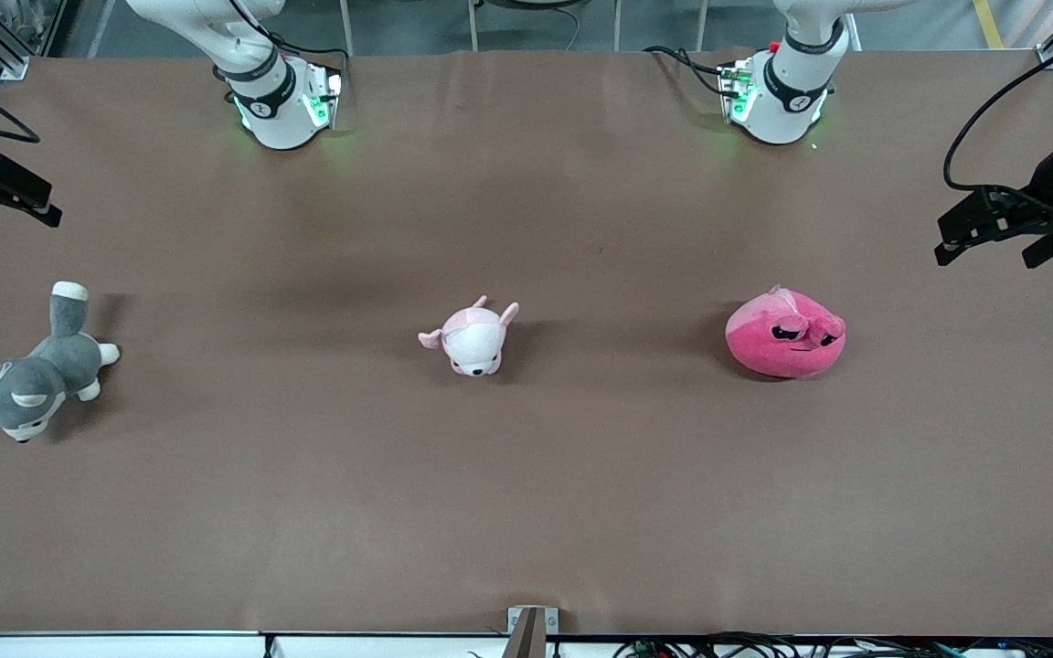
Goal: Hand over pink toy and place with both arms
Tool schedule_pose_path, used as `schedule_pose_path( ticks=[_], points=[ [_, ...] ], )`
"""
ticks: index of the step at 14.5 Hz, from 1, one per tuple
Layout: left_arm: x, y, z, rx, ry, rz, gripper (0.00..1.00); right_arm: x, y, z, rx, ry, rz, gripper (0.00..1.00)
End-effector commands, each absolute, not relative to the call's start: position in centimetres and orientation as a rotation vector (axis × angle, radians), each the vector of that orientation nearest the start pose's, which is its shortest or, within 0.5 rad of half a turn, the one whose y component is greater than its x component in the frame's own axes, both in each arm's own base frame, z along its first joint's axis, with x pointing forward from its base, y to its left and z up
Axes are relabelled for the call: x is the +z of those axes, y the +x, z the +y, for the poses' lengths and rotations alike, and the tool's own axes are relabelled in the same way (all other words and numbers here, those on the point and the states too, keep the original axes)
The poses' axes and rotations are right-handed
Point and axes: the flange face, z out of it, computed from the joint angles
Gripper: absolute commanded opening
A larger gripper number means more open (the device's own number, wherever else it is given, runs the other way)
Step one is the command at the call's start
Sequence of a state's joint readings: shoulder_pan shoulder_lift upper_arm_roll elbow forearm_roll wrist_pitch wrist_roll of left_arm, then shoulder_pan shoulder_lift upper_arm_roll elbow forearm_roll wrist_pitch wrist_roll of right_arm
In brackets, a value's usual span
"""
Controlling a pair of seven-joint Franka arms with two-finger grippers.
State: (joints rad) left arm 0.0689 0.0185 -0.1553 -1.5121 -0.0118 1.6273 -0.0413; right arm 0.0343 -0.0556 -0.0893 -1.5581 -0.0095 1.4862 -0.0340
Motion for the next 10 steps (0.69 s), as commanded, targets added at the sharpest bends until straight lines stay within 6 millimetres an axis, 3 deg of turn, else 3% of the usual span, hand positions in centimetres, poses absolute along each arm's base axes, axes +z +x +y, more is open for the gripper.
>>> schedule_pose_path(
  ticks=[1,7,10],
  points=[
    [65.1,56.5,-4.8,-0.151,-3.173,0.073,1.00,65.4,51.9,-3.3,0.015,-3.169,0.013,1.00],
    [65.2,56.6,-5.2,-0.155,-3.174,0.068,1.00,65.3,51.9,-3.3,0.020,-3.169,0.015,1.00],
    [63.9,57.2,-4.9,-0.119,-3.176,0.067,1.00,65.3,52.0,-3.1,0.029,-3.169,0.008,1.00]
  ],
)
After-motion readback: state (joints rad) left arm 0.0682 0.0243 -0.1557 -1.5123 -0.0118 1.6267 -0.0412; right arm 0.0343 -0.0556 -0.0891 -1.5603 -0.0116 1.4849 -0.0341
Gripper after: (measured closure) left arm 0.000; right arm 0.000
